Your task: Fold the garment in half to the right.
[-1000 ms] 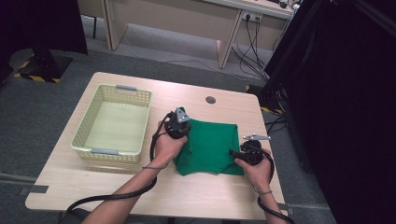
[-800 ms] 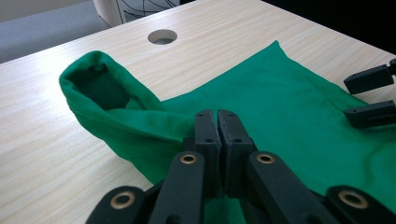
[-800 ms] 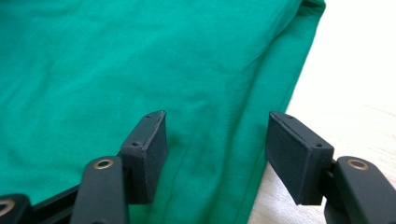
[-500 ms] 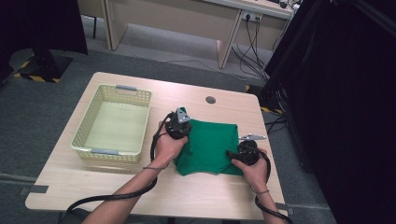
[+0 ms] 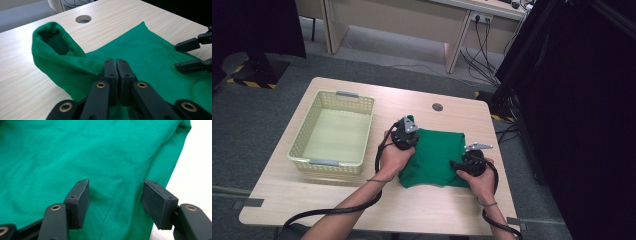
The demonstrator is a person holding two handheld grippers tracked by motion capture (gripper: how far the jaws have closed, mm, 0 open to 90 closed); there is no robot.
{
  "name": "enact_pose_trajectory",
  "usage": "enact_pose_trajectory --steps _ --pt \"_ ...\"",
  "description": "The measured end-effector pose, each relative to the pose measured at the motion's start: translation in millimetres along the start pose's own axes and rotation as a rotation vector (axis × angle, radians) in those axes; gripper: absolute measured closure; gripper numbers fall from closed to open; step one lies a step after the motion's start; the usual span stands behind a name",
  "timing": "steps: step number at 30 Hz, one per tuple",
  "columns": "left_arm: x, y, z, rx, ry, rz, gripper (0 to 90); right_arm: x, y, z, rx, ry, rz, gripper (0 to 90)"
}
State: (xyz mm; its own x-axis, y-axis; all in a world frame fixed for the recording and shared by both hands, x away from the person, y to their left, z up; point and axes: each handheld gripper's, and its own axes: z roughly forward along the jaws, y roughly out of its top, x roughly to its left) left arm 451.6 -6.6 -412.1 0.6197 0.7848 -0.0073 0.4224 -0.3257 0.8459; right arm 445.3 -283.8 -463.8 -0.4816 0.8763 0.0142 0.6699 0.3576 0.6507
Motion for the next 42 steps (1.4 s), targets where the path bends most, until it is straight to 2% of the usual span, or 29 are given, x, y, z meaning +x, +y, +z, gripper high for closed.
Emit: enact_pose_trajectory --steps 14,21,27,29,37,42 --pt "-4.2 -0.4 3.4 0.013 -0.009 0.009 87.1 13.4 7.1 6.1 0.007 0.03 -0.036 39.5" --pt "-6.4 -1.9 6.3 0.022 -0.014 0.013 87.1 17.1 9.6 6.9 0.015 0.037 -0.038 38.4" --pt "-6.5 -1.8 7.3 0.022 -0.013 0.015 87.1 13.6 12.5 -4.7 -0.035 0.016 -0.016 38.4" --pt "-6.5 -1.8 7.5 0.021 -0.012 0.015 87.1 12.9 13.2 -5.5 -0.036 0.015 -0.018 38.3" --pt "-7.4 -1.9 8.2 0.021 -0.016 0.015 87.1 12.9 10.9 3.5 0.004 0.02 -0.025 38.3" --pt "-7.8 -1.8 8.5 0.02 -0.016 0.014 87.1 14.4 8.5 7.2 0.008 0.028 -0.022 38.5"
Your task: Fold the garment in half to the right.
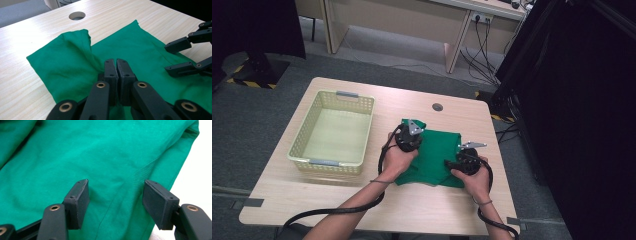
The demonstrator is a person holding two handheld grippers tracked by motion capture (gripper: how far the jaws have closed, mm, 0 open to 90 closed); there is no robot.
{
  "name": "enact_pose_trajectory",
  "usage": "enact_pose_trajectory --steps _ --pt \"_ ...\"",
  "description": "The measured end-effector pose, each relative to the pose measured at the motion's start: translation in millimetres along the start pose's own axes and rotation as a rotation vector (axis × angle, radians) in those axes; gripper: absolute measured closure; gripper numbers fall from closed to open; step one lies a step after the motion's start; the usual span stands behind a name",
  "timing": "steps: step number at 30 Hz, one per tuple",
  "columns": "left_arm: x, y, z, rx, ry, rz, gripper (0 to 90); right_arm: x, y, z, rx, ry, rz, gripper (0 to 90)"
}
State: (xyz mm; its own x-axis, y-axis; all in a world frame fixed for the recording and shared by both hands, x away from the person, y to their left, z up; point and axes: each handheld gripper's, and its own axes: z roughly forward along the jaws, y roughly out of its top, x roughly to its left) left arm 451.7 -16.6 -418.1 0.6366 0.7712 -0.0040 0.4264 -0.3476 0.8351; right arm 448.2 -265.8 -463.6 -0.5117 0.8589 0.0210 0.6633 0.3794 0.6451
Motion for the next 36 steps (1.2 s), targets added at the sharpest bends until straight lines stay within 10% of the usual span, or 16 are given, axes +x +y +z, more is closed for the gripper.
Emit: enact_pose_trajectory --steps 36 --pt "-9.4 3.1 4.2 0.001 -0.015 0.016 87.1 30.1 9.4 10.2 -0.001 0.059 -0.073 38.9"
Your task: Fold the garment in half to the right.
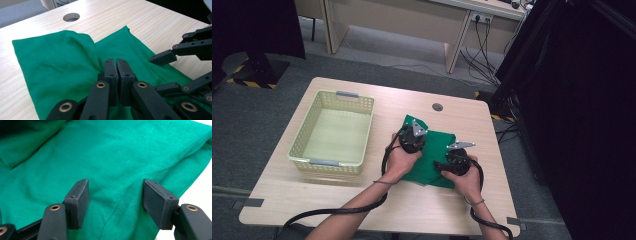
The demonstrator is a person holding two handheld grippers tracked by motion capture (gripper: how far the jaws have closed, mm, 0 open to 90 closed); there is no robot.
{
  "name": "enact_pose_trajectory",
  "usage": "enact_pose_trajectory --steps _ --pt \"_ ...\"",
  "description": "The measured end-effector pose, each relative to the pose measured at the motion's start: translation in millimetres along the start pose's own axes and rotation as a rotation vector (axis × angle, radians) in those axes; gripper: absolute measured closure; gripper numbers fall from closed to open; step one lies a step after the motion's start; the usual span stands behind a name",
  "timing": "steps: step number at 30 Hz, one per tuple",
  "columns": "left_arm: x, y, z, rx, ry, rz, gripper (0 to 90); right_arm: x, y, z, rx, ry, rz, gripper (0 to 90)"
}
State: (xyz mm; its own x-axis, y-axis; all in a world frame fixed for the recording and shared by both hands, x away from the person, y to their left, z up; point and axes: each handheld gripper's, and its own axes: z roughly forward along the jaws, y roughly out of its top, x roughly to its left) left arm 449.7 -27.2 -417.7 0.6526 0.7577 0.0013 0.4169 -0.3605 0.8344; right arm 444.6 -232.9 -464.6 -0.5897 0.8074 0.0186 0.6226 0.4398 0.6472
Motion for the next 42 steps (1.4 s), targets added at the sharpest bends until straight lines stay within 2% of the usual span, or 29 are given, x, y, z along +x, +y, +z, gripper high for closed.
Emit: enact_pose_trajectory --steps 9,16,23,42 --pt "-3.4 -1.7 3.1 0.007 -0.009 0.001 87.1 6.0 3.3 2.7 0.004 0.014 -0.015 38.7" --pt "0.0 -1.3 1.5 0.007 -0.003 0.002 87.1 2.2 4.6 -6.4 -0.033 0.003 0.012 38.7" --pt "-0.3 -1.6 1.7 0.007 -0.004 0.003 87.1 4.4 1.8 -1.9 -0.005 0.01 -0.005 38.8" --pt "-3.2 2.7 0.3 0.0 -0.011 0.011 87.2 16.1 4.8 4.5 0.0 0.015 -0.043 37.8"
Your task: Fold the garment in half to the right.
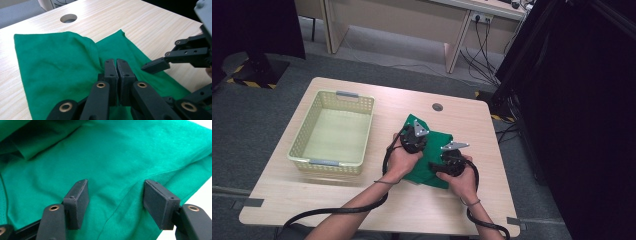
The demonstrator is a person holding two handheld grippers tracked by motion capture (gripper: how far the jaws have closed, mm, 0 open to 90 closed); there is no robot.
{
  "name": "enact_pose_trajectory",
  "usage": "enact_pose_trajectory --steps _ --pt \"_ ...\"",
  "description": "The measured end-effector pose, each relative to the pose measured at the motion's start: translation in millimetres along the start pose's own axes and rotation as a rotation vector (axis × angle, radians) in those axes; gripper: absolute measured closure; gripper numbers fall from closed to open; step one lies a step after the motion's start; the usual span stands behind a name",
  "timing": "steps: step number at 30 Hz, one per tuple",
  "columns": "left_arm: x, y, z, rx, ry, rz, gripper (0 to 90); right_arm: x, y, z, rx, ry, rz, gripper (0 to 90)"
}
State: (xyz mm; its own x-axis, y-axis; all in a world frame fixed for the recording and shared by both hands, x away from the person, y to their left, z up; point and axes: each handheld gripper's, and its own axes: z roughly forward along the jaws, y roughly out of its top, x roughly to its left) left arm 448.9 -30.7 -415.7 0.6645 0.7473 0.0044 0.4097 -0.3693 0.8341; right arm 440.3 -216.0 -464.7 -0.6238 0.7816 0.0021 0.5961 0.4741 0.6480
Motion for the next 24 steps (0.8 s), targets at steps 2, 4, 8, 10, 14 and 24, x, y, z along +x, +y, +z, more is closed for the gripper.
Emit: enact_pose_trajectory --steps 2,4,8,10,14,24 --pt "-0.9 0.9 -0.3 -0.004 -0.001 0.0 87.2 1.7 1.6 1.5 -0.002 0.006 -0.008 37.8" --pt "-1.3 1.9 -0.5 -0.009 -0.001 -0.001 87.2 2.1 2.8 2.5 -0.002 0.01 -0.009 37.8" --pt "-1.5 4.4 -1.6 -0.015 -0.002 0.0 87.1 4.3 4.5 4.5 -0.006 0.016 -0.013 37.7" --pt "-1.7 5.6 -2.5 -0.02 0.0 0.002 87.2 4.7 5.2 5.2 -0.007 0.019 -0.015 37.7" --pt "-2.1 6.2 -2.3 -0.019 -0.001 0.003 87.1 4.7 5.2 5.4 -0.009 0.021 -0.015 37.7" --pt "0.4 -13.0 18.4 0.072 0.014 0.009 86.5 0.2 3.5 1.0 -0.007 0.032 0.001 35.9"
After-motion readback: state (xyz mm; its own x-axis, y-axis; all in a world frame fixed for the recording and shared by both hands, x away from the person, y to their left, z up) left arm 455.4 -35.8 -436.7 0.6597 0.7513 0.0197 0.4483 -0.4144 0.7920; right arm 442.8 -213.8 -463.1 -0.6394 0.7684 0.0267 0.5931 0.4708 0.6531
